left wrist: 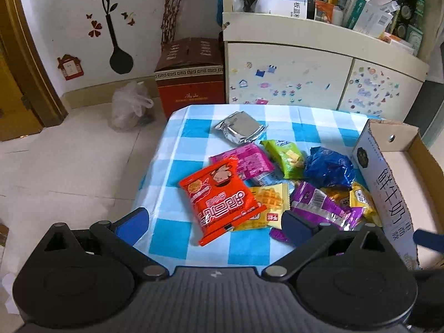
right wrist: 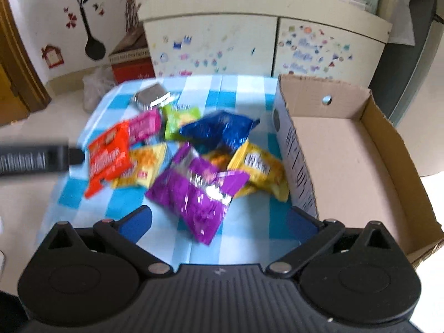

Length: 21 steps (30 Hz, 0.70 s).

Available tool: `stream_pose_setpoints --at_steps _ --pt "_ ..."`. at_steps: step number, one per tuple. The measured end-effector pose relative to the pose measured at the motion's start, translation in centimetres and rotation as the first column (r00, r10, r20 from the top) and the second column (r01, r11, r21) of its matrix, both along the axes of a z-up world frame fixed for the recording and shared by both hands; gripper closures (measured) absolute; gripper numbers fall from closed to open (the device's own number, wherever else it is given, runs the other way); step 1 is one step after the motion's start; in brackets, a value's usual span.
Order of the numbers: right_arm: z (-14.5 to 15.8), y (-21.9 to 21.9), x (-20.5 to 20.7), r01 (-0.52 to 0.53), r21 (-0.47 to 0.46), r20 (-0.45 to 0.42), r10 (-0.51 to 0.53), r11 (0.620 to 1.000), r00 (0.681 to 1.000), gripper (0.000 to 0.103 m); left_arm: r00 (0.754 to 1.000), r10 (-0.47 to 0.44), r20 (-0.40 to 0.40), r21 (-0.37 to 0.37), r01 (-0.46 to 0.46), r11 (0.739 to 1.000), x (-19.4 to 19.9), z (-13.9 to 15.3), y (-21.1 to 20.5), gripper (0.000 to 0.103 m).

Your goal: Organize snacks

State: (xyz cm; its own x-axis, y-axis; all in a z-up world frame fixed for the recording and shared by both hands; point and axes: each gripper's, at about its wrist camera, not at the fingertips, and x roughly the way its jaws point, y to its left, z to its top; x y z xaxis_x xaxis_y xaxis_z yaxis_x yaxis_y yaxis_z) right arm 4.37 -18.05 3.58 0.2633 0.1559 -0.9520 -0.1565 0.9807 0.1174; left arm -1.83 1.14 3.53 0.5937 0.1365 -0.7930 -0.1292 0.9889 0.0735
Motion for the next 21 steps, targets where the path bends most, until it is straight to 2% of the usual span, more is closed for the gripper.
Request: stream_pose_setpoints --at_steps 3,5,9,15,21 --pt "-0.1 -0.2 0.7 0.011 0.022 -0.009 -0.011 1.0 1.0 0.001 1.0 0.009 -0.013 0.021 -0.009 1.0 -0.1 -0.2 0.0 0.0" --pt "-0.4 -0.2 0.6 0.016 0.002 0.004 -0.016 1.0 1.0 0.001 1.0 0.016 -0.024 0.034 -0.015 0.999 -0.1 -0.4 0.0 0.0" --pt "-1.2 -0.5 0.8 0.053 -0.008 -0.026 -0.053 0.999 0.998 0.001 0.999 0.027 -0.045 0.05 -0.024 0.998 0.1 -0.8 -0.1 0.0" --pt "-0.6 -0.3 1.2 0.077 -0.03 0.011 -0.077 0.997 0.997 0.001 0.997 0.04 -0.059 0.096 -0.034 0.995 0.2 -1.4 -0.5 0.0" --pt "-0.6 -0.3 1.4 0.095 -0.025 0.001 -0.095 0.995 0.995 0.001 0.997 0.027 -0.071 0.109 -0.02 0.994 0.1 -1.7 -1.1 0.0"
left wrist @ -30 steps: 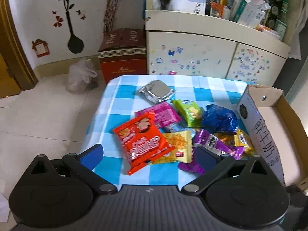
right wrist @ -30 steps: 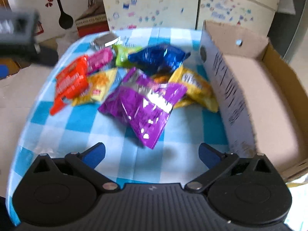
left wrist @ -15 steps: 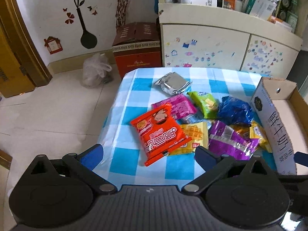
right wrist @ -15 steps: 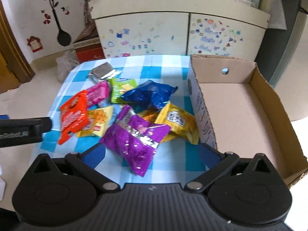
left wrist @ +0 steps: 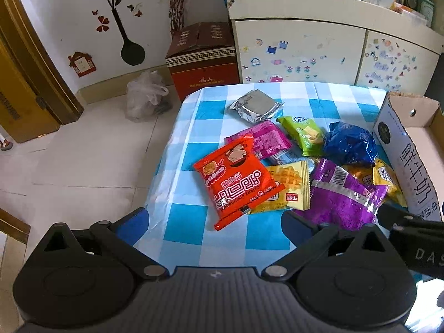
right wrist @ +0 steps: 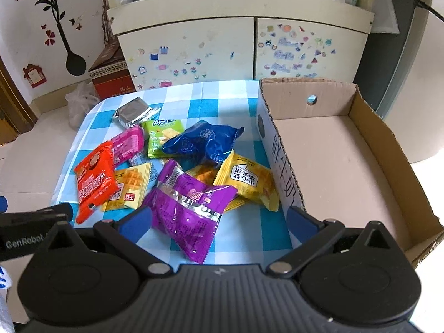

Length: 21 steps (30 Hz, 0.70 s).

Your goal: Organize snacks

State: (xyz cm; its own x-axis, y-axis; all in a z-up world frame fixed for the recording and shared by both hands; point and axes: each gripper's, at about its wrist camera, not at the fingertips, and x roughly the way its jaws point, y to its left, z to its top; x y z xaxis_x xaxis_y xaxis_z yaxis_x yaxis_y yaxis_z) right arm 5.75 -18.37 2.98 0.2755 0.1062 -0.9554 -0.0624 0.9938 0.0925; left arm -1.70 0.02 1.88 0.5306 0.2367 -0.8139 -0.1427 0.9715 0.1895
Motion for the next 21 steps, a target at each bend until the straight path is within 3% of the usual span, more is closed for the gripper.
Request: stream_pose_setpoints --at_steps 21 --pt "0.57 0.36 -0.09 -0.008 -0.03 0.024 0.008 1.0 1.0 0.001 1.0 0.003 -0.003 0.028 -0.003 1.0 -0.13 0.01 -0.82 0.0"
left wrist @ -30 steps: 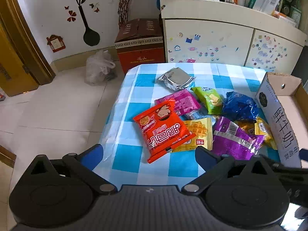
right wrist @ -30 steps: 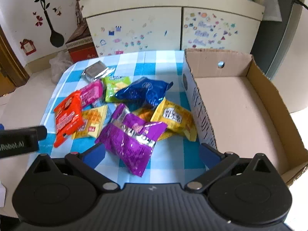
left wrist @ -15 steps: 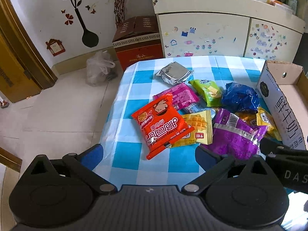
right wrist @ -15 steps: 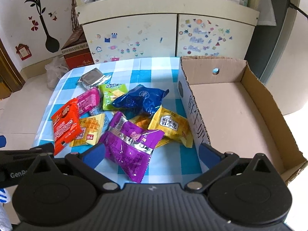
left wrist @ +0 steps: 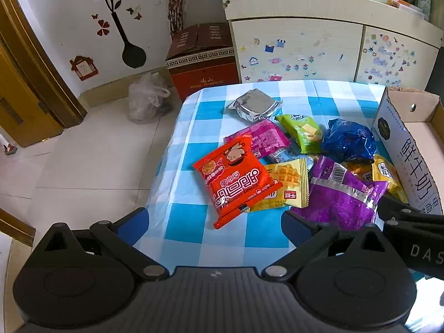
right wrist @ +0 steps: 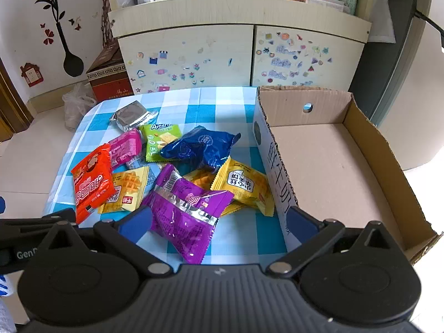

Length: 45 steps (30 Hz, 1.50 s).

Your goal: Organize snacks

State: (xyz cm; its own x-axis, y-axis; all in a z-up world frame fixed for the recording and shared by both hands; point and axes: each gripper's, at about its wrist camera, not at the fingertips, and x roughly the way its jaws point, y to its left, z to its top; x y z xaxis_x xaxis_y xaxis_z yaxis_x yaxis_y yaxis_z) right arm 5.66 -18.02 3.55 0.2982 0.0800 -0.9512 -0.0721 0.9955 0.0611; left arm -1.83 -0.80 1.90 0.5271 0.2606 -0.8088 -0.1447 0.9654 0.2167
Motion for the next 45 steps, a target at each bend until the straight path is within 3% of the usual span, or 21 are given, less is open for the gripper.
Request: stream_pose_setpoints --at_steps 45 --pt "0.64 0.2 0.08 0.001 0.004 0.017 -0.001 1.0 1.0 0.001 1.0 0.019 0.015 0.025 -0.02 0.999 -0.4 0.74 -0.34 0.003"
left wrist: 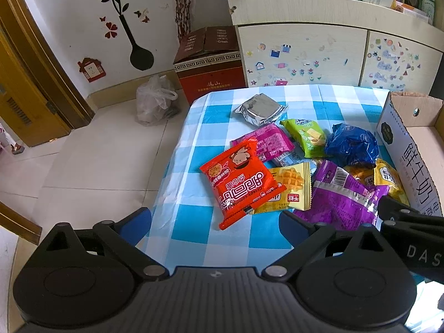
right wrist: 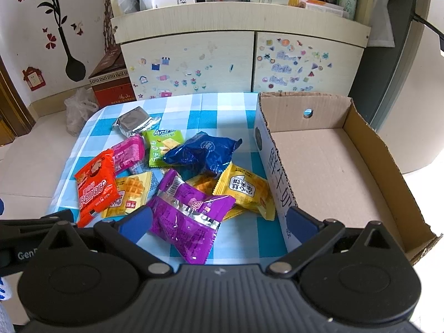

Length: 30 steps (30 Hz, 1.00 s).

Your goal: Organize snacks

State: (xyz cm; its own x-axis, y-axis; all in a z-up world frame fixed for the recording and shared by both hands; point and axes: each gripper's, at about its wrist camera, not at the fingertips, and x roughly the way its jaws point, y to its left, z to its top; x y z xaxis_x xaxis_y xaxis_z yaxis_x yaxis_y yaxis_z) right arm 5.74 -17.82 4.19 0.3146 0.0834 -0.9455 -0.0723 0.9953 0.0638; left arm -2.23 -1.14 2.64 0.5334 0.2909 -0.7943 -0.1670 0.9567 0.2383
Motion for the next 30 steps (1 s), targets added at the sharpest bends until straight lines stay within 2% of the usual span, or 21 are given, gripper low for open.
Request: stream_pose_setpoints --at_steps 5,8,11,17,20,25,28,30 --pt "0.0 -0.1 0.0 -0.001 0.005 0.0 0.001 1.0 1.0 0.001 1.0 -0.003 -0.002 -0.012 0.003 1.0 0.1 0.1 0.0 0.003" --pt "0.1 -0.6 0.1 0.0 0.019 -0.001 0.0 1.0 1.0 0.001 1.0 -0.013 -0.007 -0.072 0.012 0.997 0.4 0.4 0.2 0.003" --pt "0.8 -1.7 0.7 -0.001 0.069 0.009 0.001 0.998 1.0 0.001 0.999 -0.036 0.004 -0.157 0.036 0.987 0.9 1.2 0.6 0.003" --pt "3.8 -4.6 1.6 -0.036 0.186 0.101 0.017 0.982 0.995 0.001 0.997 -0.062 0.052 -0.165 0.069 0.984 3.1 2.6 1.5 0.002" --pt "4.4 -5.8 1.7 -0.056 0.247 0.123 0.026 0.968 0.992 0.001 0.998 -0.043 0.038 -0.185 0.049 0.981 4.5 2.6 2.5 0.001" --pt "3.3 -5.2 0.8 -0.135 0.279 0.106 0.109 0.951 0.988 0.001 1.0 -0.008 0.011 -0.304 0.011 0.953 6.6 1.8 5.0 0.001" --pt "2.0 -4.4 0.4 -0.152 0.335 0.077 0.133 0.93 0.988 0.001 1.0 0.003 -0.006 -0.332 -0.005 0.943 7.6 0.9 6.0 0.001" --pt "1.3 -3.7 0.1 -0.171 0.335 0.074 0.155 0.926 0.985 0.002 1.0 0.009 -0.025 -0.344 -0.017 0.939 8.0 -0.1 6.5 0.001"
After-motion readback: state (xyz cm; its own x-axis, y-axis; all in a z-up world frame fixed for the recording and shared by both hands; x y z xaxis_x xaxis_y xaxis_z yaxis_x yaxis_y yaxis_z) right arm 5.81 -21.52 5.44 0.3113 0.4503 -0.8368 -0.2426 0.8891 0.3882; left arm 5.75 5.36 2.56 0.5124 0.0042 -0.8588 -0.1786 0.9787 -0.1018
